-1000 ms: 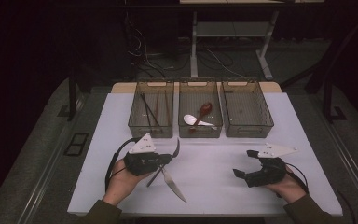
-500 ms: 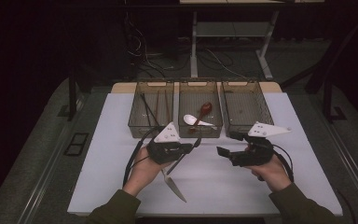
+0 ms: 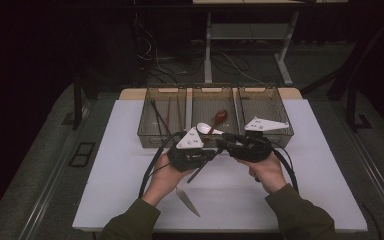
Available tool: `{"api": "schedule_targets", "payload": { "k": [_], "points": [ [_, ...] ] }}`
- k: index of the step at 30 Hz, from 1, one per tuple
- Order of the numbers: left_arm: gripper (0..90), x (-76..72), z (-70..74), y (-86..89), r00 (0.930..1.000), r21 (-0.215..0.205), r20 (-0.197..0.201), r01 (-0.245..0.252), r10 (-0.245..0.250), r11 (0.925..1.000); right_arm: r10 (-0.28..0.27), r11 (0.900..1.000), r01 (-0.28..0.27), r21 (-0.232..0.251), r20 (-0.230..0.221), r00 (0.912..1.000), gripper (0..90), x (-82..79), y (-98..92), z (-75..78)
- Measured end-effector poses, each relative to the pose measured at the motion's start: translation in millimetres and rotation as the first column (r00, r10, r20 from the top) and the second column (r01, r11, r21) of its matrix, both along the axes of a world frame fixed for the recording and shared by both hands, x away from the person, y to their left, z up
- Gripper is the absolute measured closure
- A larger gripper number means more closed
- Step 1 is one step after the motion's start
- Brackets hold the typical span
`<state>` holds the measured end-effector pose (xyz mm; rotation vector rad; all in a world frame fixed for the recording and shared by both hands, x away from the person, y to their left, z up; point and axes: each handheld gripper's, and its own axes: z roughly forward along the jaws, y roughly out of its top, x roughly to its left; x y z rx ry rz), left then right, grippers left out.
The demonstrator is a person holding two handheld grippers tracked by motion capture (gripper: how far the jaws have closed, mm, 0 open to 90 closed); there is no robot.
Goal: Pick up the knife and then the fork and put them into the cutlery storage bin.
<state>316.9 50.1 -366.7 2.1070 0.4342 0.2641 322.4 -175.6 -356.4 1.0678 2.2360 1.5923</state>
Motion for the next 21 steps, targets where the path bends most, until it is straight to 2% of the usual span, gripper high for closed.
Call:
{"api": "schedule_targets", "payload": {
  "k": [1, 3, 6, 7, 8, 10, 13, 18, 21],
  "points": [
    [85.7, 0.1, -0.4, -0.3, 0.9999, -0.007, 0.002, -0.010, 0.010, 0.9999, 0.007, 1.000, -0.007, 0.011, -0.007, 1.0000, 74.3, 0.8, 0.5, 0.0],
    [85.4, 1.2, -1.1, 0.3, 0.9997, -0.028, -0.007, -0.023, 0.023, 0.9993, -0.002, 1.000, 0.002, 0.019, 0.007, 1.0000, 77.8, -0.3, 3.0, 1.5],
    [83.7, 2.7, -0.6, 2.0, 0.9992, -0.077, -0.037, -0.016, 0.013, 0.9969, -0.018, 1.000, 0.018, 0.000, 0.039, 0.9991, 82.6, -1.4, 5.6, 4.9],
    [81.5, 2.6, 0.4, 2.7, 0.9990, -0.093, -0.046, -0.008, 0.004, 0.9957, -0.025, 1.000, 0.025, 0.000, 0.046, 0.9986, 88.1, -0.9, 5.2, 5.7],
    [80.4, 1.6, 1.0, 2.5, 0.9988, -0.101, -0.048, -0.013, 0.009, 0.9948, -0.029, 1.000, 0.029, 0.009, 0.048, 0.9984, 88.4, 0.4, 4.2, 6.0],
    [78.3, 0.5, 1.3, 4.4, 0.9989, -0.094, -0.046, -0.012, 0.008, 0.9955, -0.029, 0.999, 0.028, 0.016, 0.045, 0.9986, 88.3, 2.8, 2.3, 7.2],
    [71.2, 0.2, -2.7, 10.6, 0.9970, -0.107, -0.076, -0.023, 0.015, 0.9940, -0.048, 0.999, 0.048, 0.000, 0.065, 0.9968, 88.3, 6.7, -4.6, 10.9],
    [62.4, -1.9, -13.0, 23.5, 0.9963, -0.085, -0.084, -0.027, 0.020, 0.9960, -0.102, 0.994, 0.104, -0.026, 0.076, 0.9919, 88.3, 19.8, -29.0, 19.4],
    [58.2, -4.2, -19.7, 34.3, 0.9950, -0.072, -0.091, -0.048, 0.041, 0.9962, -0.138, 0.990, 0.140, -0.026, 0.077, 0.9875, 88.3, 28.6, -45.8, 25.1]
  ]
}}
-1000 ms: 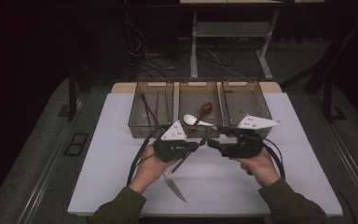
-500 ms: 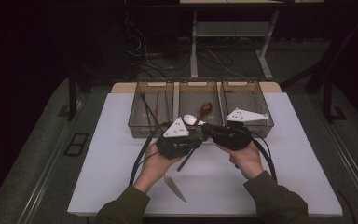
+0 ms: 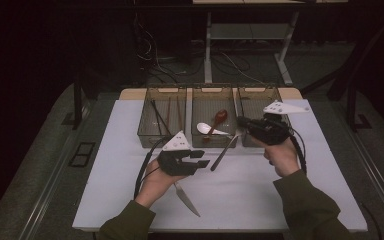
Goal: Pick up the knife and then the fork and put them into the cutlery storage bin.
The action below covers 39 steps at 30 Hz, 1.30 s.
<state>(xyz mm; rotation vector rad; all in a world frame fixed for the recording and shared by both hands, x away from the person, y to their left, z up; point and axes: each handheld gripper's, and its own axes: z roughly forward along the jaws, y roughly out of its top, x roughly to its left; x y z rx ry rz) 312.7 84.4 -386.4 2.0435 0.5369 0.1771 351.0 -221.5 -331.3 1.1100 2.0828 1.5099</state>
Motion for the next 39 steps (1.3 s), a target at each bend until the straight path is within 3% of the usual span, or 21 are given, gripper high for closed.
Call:
{"api": "schedule_targets", "payload": {
  "k": [9, 14, 23, 27, 30, 39],
  "points": [
    [47.1, -11.1, -17.7, 28.0, 0.9980, 0.017, -0.017, -0.060, 0.060, 0.9981, -0.083, 0.996, 0.083, -0.009, 0.019, 0.9964, 88.3, 25.4, -48.9, 22.8],
    [40.6, -17.4, -24.7, 42.3, 0.9962, 0.023, -0.005, -0.087, 0.087, 0.9959, -0.100, 0.994, 0.101, -0.029, 0.034, 0.9944, 88.3, 37.2, -66.3, 37.6],
    [28.6, -29.9, -32.4, 69.1, 0.9906, -0.003, 0.004, -0.137, 0.137, 0.9906, -0.163, 0.984, 0.167, -0.068, 0.061, 0.9847, 88.3, 57.9, -91.5, 54.7],
    [21.9, -35.2, -38.5, 77.6, 0.9889, -0.004, -0.004, -0.149, 0.149, 0.9889, -0.195, 0.976, 0.199, -0.088, 0.056, 0.9792, 88.2, 69.6, -99.9, 52.3],
    [15.8, -38.2, -42.8, 80.5, 0.9898, 0.033, 0.008, -0.143, 0.142, 0.9893, -0.211, 0.972, 0.215, -0.098, 0.049, 0.9762, 88.2, 78.7, -104.7, 46.5],
    [0.0, -36.1, -48.5, 79.6, 0.9892, 0.025, -0.005, -0.146, 0.147, 0.9889, -0.235, 0.956, 0.232, -0.181, 0.004, 0.9719, 88.1, 102.8, -101.5, 17.4]
  ]
}}
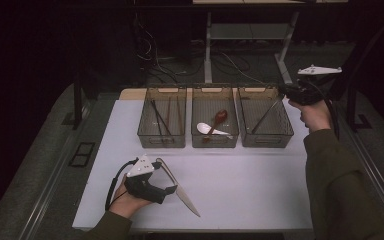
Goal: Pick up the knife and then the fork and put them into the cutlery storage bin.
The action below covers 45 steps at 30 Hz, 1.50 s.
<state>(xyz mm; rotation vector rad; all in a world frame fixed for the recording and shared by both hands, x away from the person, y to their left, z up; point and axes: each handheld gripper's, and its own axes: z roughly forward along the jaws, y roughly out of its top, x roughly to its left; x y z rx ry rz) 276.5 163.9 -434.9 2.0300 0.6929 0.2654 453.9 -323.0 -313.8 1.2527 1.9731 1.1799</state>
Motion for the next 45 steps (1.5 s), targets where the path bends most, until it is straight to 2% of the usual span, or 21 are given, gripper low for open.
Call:
{"api": "schedule_targets", "payload": {
  "k": [6, 12, 16, 18, 21, 25, 28, 30, 37, 45],
  "points": [
    [0.0, 0.5, 0.2, 1.1, 0.9999, 0.011, 0.009, -0.007, 0.007, 0.9999, 0.001, 1.000, -0.001, 0.011, -0.039, 0.9992, 88.0, 8.4, 3.8, -16.5],
    [0.0, 1.5, 0.5, 3.6, 1.0000, 0.023, 0.000, -0.002, 0.002, 0.9997, -0.007, 0.999, 0.011, 0.039, -0.094, 0.9955, 87.8, 13.5, 1.8, -37.0],
    [0.0, 1.8, -0.3, 3.2, 0.9999, 0.030, -0.013, 0.010, -0.009, 0.9995, -0.008, 0.996, 0.019, 0.090, -0.123, 0.9924, 87.8, 16.5, -1.6, -48.6],
    [0.1, 1.2, -1.1, 1.4, 0.9997, 0.036, -0.018, 0.018, -0.018, 0.9992, -0.012, 0.995, 0.026, 0.093, -0.147, 0.9891, 86.7, 18.5, -1.9, -53.7],
    [0.2, 0.6, -2.1, -0.9, 0.9993, 0.050, -0.020, 0.032, -0.031, 0.9983, -0.031, 0.999, 0.036, 0.023, -0.176, 0.9840, 83.5, 21.9, 0.2, -61.7],
    [1.2, 0.8, -3.4, -2.2, 0.9992, 0.056, -0.028, 0.031, -0.030, 0.9979, -0.058, 0.998, 0.057, -0.014, -0.193, 0.9795, 80.8, 23.0, -0.3, -68.2],
    [1.3, 1.1, -4.0, -1.9, 0.9989, 0.064, -0.035, 0.032, -0.030, 0.9974, -0.074, 0.995, 0.059, -0.079, -0.207, 0.9756, 71.3, 23.0, 1.3, -72.1],
    [1.3, 1.1, -3.9, -1.9, 0.9990, 0.064, -0.035, 0.031, -0.028, 0.9975, -0.083, 0.993, 0.063, -0.100, -0.207, 0.9749, 63.5, 22.5, 1.9, -74.4],
    [1.3, 1.4, -3.9, -1.9, 0.9990, 0.064, -0.035, 0.029, -0.027, 0.9975, -0.111, 0.990, 0.093, -0.110, -0.172, 0.9787, 44.2, 19.6, -4.0, -72.1],
    [1.3, 1.3, -3.5, -1.3, 0.9992, 0.061, -0.034, 0.023, -0.021, 0.9979, -0.091, 0.995, 0.086, -0.044, -0.121, 0.9884, 31.0, 6.5, -12.2, -61.9]
  ]
}}
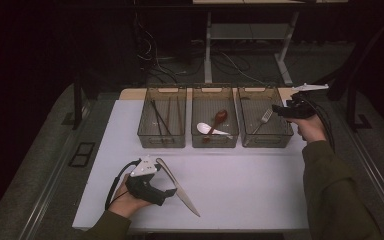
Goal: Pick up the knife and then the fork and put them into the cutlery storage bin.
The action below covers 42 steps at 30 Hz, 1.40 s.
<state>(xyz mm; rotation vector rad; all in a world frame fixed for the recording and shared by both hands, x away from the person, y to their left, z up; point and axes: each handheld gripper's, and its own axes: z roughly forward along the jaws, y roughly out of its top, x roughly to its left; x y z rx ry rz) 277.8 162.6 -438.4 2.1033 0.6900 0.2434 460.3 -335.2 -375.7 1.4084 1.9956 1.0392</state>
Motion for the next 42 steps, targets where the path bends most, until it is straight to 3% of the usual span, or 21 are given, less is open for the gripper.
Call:
{"api": "schedule_targets", "payload": {
  "k": [6, 10, 19, 23, 26, 38, 42],
  "points": [
    [1.3, 0.3, 0.2, 0.5, 1.0000, 0.000, 0.001, -0.001, 0.001, 1.0000, 0.063, 0.997, -0.065, 0.049, 0.033, 0.9974, 25.2, -20.4, 1.6, 6.4],
    [1.4, 0.1, 0.2, 0.3, 1.0000, 0.001, 0.002, -0.002, 0.002, 1.0000, 0.104, 0.991, -0.106, 0.075, 0.031, 0.9941, 20.3, -35.2, 5.0, 9.9],
    [1.5, 0.1, 0.0, -0.1, 1.0000, 0.002, -0.004, 0.000, 0.000, 1.0000, 0.205, 0.977, -0.209, 0.050, 0.073, 0.9761, 15.2, -75.9, 23.9, 14.6],
    [1.6, 0.2, -0.2, -0.6, 1.0000, -0.002, -0.006, 0.001, -0.001, 1.0000, 0.217, 0.973, -0.221, 0.065, 0.064, 0.9741, 14.9, -94.1, 32.5, 11.9],
    [2.0, -0.2, 0.2, -0.6, 1.0000, -0.001, -0.005, 0.003, -0.003, 1.0000, 0.241, 0.966, -0.245, 0.083, 0.064, 0.9685, 14.0, -106.6, 38.8, 6.6],
    [3.2, -0.3, 0.7, -1.6, 0.9999, 0.000, -0.007, 0.008, -0.008, 1.0000, 0.332, 0.940, -0.335, 0.056, 0.056, 0.9415, 13.9, -155.1, 57.4, -36.1],
    [4.0, -0.5, 1.6, -2.0, 0.9999, 0.003, -0.006, 0.009, -0.009, 1.0000, 0.344, 0.934, -0.346, 0.086, 0.045, 0.9380, 13.9, -168.5, 58.6, -47.8]
  ]
}}
